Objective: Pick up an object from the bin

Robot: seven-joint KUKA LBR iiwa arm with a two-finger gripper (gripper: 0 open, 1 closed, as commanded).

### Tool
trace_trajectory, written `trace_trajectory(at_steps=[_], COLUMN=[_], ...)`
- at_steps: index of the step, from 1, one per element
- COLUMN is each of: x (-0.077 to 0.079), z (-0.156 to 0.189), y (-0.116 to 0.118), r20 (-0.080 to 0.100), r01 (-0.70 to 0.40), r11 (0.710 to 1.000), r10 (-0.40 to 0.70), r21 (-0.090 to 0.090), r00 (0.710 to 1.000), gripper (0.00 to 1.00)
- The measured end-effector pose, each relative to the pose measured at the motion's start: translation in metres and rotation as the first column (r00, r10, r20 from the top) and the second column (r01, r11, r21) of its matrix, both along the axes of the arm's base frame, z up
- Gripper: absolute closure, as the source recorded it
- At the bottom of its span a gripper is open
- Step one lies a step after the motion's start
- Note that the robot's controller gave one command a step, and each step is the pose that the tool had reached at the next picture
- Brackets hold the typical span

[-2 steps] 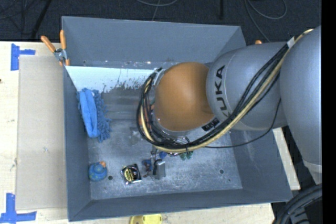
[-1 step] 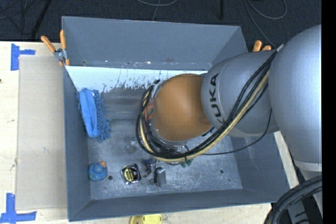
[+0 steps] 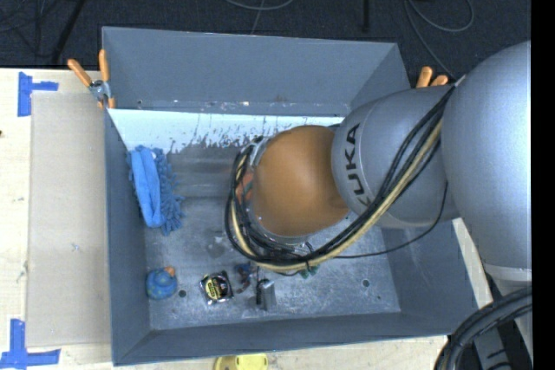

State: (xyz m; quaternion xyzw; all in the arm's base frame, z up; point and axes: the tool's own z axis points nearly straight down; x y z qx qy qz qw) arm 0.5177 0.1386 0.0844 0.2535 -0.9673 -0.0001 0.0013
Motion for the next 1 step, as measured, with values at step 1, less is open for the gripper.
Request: trace_trajectory(at_steps=[1], x=[0.0258], z=[0.0033], y=[-0.0194], r20=[0.001], r01=[-0.177], r11=[0.984], r10=[0.177], r21=[0.002], r00=[0.984], gripper=[0.00])
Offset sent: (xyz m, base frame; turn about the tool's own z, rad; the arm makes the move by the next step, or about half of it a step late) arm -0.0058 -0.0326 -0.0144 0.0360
